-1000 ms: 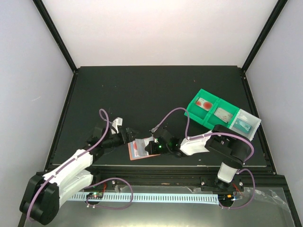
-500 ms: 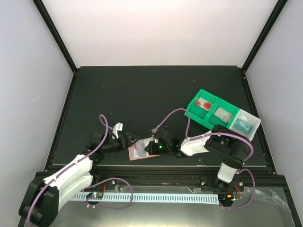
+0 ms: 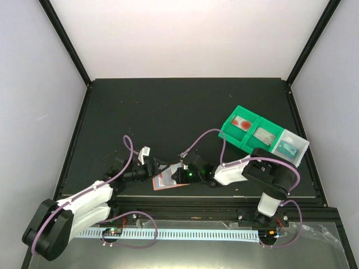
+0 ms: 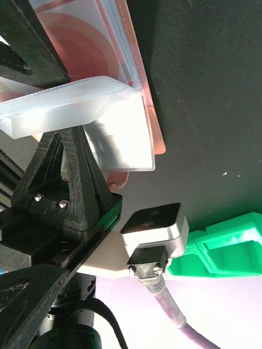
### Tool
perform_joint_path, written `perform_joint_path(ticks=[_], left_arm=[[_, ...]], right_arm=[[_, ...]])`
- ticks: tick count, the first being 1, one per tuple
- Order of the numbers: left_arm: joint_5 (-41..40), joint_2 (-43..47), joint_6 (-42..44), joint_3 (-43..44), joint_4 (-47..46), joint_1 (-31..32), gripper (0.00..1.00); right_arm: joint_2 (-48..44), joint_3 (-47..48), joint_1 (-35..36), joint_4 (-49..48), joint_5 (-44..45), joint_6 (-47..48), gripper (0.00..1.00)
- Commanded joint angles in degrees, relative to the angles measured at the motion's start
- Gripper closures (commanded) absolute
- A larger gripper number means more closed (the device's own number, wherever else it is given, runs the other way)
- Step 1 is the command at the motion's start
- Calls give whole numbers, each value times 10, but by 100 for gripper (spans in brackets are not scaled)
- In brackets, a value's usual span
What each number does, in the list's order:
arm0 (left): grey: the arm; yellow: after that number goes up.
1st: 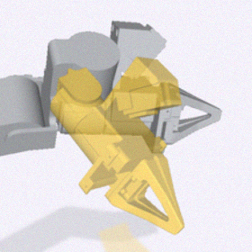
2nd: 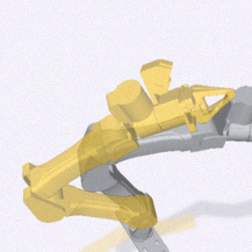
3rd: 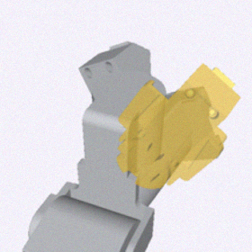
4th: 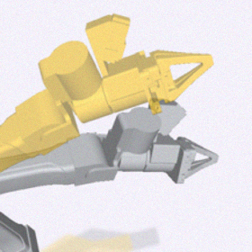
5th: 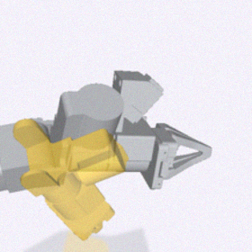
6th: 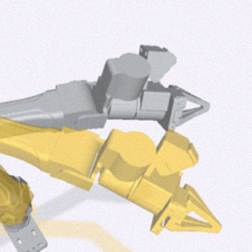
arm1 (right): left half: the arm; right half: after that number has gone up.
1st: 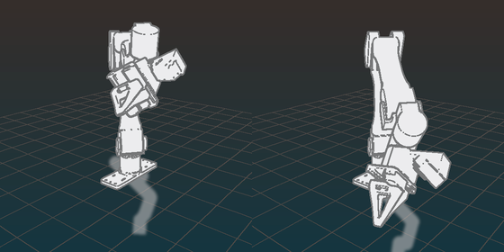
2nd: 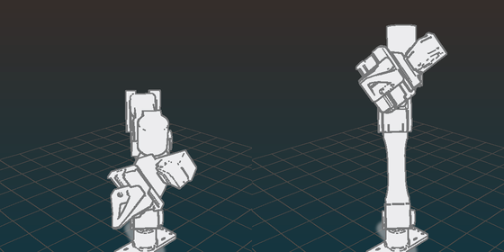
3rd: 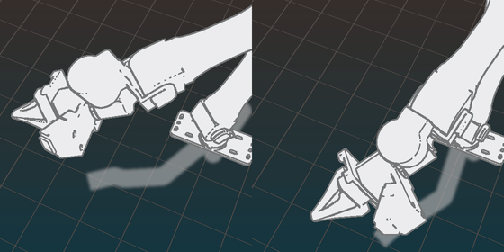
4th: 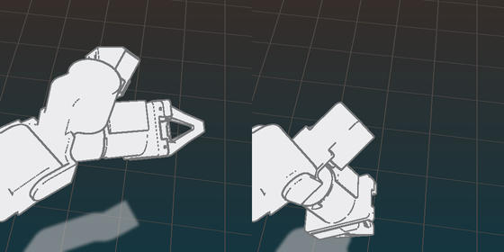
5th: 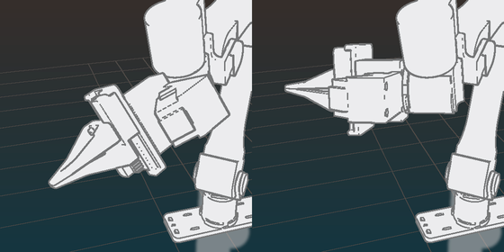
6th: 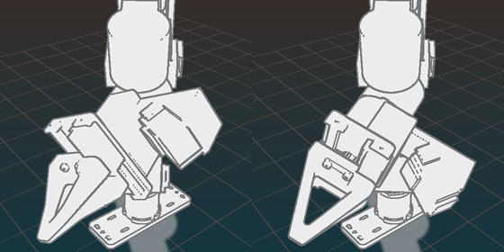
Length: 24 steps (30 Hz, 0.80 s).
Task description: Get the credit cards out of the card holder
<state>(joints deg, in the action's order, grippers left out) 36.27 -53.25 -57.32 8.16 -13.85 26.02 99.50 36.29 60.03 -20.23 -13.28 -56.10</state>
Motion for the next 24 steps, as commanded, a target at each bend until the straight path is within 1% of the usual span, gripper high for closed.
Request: perform_joint_path(ticks=[1, 5, 9, 12, 17, 20, 24], left_arm=[[-5, -1, 2, 2, -22, 8, 12], [-11, -5, 5, 3, -14, 8, 20], [-6, -20, 2, 2, -25, 9, 33], [-3, -29, 1, 3, -33, 10, 39], [-5, -41, 2, 4, -38, 13, 42], [-7, -45, 3, 4, -37, 15, 44], [-9, -50, 7, 6, -36, 18, 45]], right_arm=[[11, -10, 4, 7, -3, -2, 98], [-2, -9, 3, 26, 12, 6, 95], [-16, -9, 3, 34, 17, 10, 91], [-23, -6, 3, 46, 20, 16, 88], [-59, -3, 3, 92, 49, 42, 82], [-93, 4, 2, 141, 87, 65, 78], [-119, 4, 3, 190, 131, 84, 75]])
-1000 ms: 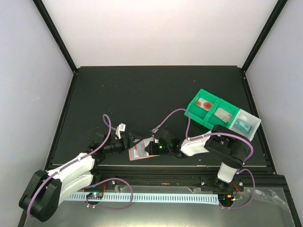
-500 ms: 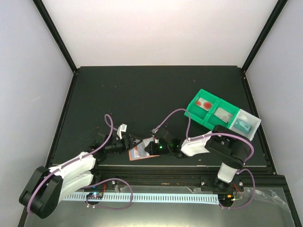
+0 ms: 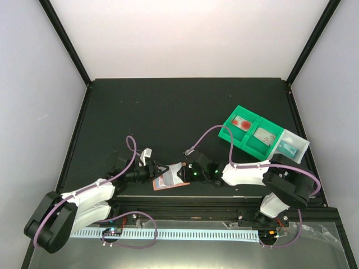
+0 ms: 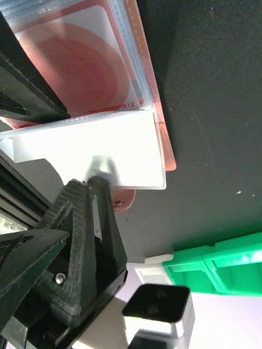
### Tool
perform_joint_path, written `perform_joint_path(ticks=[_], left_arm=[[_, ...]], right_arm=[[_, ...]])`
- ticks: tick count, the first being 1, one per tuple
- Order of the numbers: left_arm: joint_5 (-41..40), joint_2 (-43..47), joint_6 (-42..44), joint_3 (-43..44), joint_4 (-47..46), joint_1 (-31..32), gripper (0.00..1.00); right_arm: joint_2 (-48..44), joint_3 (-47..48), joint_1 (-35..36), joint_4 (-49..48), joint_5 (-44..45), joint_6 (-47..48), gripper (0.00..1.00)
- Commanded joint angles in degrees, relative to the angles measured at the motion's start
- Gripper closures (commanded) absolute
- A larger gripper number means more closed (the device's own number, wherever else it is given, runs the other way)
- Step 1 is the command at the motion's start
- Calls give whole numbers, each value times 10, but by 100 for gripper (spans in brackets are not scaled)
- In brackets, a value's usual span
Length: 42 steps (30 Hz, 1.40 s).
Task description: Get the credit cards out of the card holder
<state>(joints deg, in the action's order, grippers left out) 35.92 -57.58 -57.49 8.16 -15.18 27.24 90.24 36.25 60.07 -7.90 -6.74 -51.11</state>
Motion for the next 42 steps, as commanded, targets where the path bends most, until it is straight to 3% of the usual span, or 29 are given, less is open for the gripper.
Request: perform_joint_path(ticks=[1, 14, 21, 33, 38, 42], left_arm=[[-7, -7, 9, 7, -22, 6, 45], [-18, -40, 0, 37, -40, 46, 44], [-20, -80, -10, 52, -72, 74, 44], [-18, -129, -18, 68, -115, 105, 46], [-30, -113, -9, 68, -87, 106, 48], [-71, -77, 13, 76, -7, 105, 48]], right_arm=[[-30, 3, 2, 74, 72, 37, 75], [-22, -9, 2, 80, 96, 40, 76], [-12, -22, 2, 60, 84, 33, 83], [-11, -36, 1, 43, 77, 22, 88], [-17, -37, 2, 48, 82, 22, 89], [-28, -37, 1, 61, 90, 23, 89]])
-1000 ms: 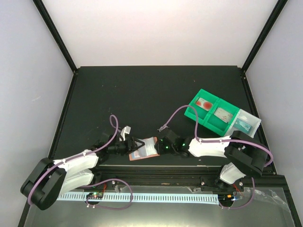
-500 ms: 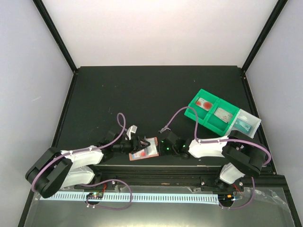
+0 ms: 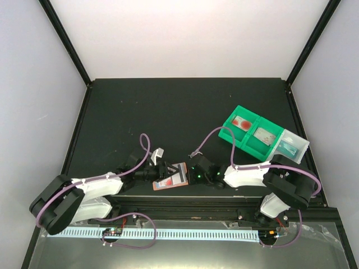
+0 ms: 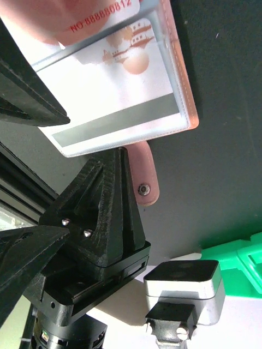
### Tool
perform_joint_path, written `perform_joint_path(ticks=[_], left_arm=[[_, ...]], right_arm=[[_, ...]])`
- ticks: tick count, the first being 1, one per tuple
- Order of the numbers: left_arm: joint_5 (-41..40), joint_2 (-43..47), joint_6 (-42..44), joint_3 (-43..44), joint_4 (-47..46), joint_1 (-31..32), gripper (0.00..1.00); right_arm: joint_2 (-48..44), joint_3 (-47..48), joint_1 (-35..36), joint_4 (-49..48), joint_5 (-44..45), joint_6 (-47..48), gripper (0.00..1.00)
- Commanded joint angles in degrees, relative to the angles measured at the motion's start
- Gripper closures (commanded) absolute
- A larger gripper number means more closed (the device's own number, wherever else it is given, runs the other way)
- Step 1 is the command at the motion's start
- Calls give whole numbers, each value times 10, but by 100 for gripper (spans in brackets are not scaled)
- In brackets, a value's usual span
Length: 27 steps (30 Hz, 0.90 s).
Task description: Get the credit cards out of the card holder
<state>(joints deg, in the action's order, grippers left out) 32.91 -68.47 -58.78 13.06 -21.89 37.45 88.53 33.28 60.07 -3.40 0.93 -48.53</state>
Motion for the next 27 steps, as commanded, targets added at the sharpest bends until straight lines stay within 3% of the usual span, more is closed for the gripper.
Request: perform_joint_path(ticks=[1, 8, 15, 23, 27], left_arm=[[-52, 41, 32, 31, 86, 3, 48], [-121, 97, 65, 46, 235, -3, 46], [-183, 151, 67, 47, 322, -9, 41], [-214, 154, 73, 39, 352, -15, 39], [-221, 147, 76, 28, 332, -16, 48]], right_arm=[[-17, -7, 1, 20, 14, -2, 89], [-43, 3, 2, 38, 11, 3, 88], [-61, 23, 2, 38, -13, 8, 86], [-41, 53, 2, 28, -45, 15, 85], [-18, 60, 2, 25, -43, 15, 85]])
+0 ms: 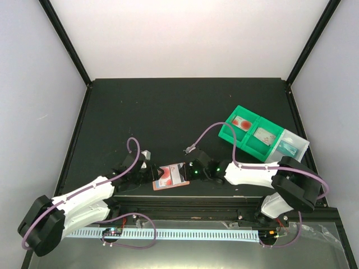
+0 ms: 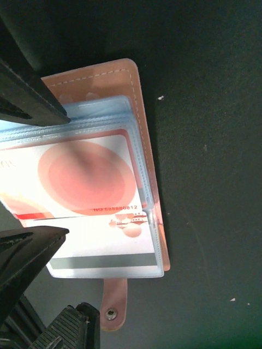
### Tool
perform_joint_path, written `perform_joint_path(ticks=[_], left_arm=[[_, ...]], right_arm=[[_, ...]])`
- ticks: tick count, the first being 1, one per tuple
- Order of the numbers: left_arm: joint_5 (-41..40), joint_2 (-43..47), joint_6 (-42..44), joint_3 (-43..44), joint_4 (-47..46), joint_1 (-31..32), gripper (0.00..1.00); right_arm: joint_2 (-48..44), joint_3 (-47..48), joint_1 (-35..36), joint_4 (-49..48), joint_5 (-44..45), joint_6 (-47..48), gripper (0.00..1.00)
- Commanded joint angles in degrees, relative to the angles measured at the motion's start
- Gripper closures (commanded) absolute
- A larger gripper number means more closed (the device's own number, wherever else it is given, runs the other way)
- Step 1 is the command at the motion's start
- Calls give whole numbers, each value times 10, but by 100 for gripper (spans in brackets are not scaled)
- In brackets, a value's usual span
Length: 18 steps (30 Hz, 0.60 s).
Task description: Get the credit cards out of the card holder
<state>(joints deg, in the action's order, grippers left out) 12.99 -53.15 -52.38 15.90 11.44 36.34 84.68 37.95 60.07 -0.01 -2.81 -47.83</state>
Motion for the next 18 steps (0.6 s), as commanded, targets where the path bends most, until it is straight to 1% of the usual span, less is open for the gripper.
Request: perform_joint_path(ticks=[1, 4, 8, 13, 18], left_arm=[[-21, -8, 12, -4, -10, -5, 50], [-23, -18, 14, -8, -30, -7, 57], [-28, -37, 25, 2, -39, -11, 63], [-35, -70, 39, 12, -50, -20, 67], [-36, -98, 54, 24, -61, -32, 69]], right_arm=[[25, 13, 2, -9, -3, 8, 85], [40, 10, 2, -8, 1, 8, 85], [48, -4, 2, -11, 11, 2, 85], [51, -27, 2, -24, 9, -8, 85], [51, -42, 4, -38, 2, -18, 86]])
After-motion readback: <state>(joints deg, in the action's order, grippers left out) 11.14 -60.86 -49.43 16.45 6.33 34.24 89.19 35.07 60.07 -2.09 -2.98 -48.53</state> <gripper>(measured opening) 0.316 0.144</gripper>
